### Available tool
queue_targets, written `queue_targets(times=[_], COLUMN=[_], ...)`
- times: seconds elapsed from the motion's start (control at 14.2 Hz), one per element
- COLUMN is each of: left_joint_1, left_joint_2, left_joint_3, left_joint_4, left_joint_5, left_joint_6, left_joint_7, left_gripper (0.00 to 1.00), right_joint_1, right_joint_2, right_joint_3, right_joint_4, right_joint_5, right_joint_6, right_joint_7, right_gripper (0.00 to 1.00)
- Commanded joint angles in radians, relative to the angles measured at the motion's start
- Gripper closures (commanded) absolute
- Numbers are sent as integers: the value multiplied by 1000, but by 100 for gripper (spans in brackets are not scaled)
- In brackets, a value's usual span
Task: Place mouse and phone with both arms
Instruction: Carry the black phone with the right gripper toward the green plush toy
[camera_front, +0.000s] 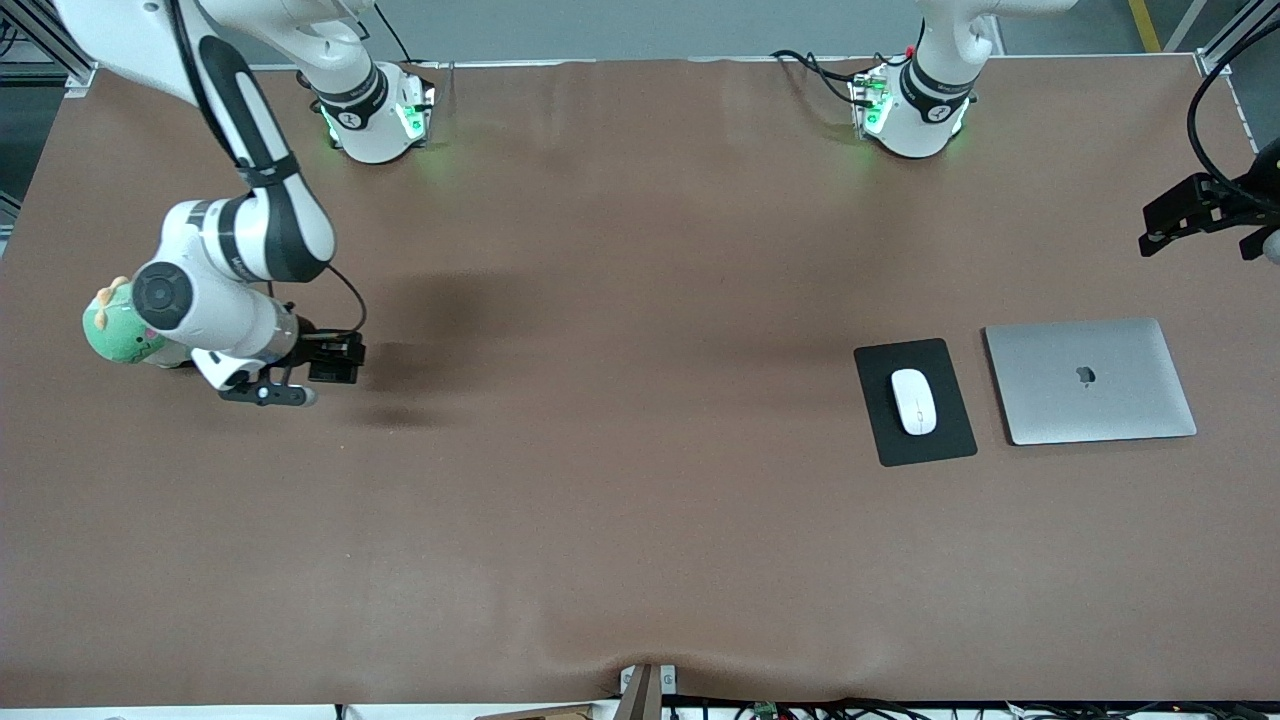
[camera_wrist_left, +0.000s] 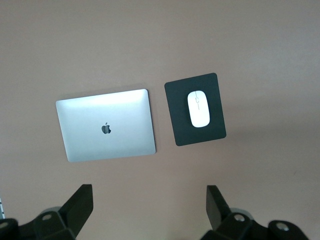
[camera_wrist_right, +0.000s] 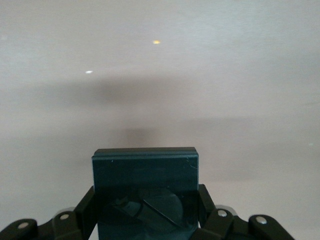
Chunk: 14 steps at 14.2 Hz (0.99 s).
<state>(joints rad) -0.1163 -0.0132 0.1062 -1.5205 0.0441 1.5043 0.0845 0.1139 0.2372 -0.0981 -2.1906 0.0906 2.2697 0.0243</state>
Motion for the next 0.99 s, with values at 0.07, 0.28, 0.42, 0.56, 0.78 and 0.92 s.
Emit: queue_targets(times=[0.07, 0.28, 0.42, 0.56, 0.78, 0.92], left_joint_1=[1, 0, 0, -3, -3, 0], left_joint_2=[-13, -16, -14, -14, -13, -14], left_joint_3=[1, 1, 1, 1, 1, 1], left_joint_4=[-7, -4, -4, -3, -3, -1], left_joint_5=[-13, -13, -12, -13, -15, -15], left_joint_6=[-22, -26, -26, -26, -26, -26], left_joint_7=[11, 6, 3, -3, -5, -2], left_gripper=[0, 0, 0, 0, 0, 0], right_joint_1=[-138, -200, -206, -230, -284, -284], right_joint_2=[-42, -29, -10, 26, 60, 56], right_joint_3=[20, 18, 18, 17, 18, 18], right_joint_4=[-43, -43, -44, -44, -72, -145], right_joint_5=[-9, -29, -34, -66, -94, -94], right_joint_6=[42, 83, 99, 155, 229, 331], right_joint_7=[-154, -202, -202, -204, -245, -247], right_gripper=[100, 100, 100, 100, 100, 100])
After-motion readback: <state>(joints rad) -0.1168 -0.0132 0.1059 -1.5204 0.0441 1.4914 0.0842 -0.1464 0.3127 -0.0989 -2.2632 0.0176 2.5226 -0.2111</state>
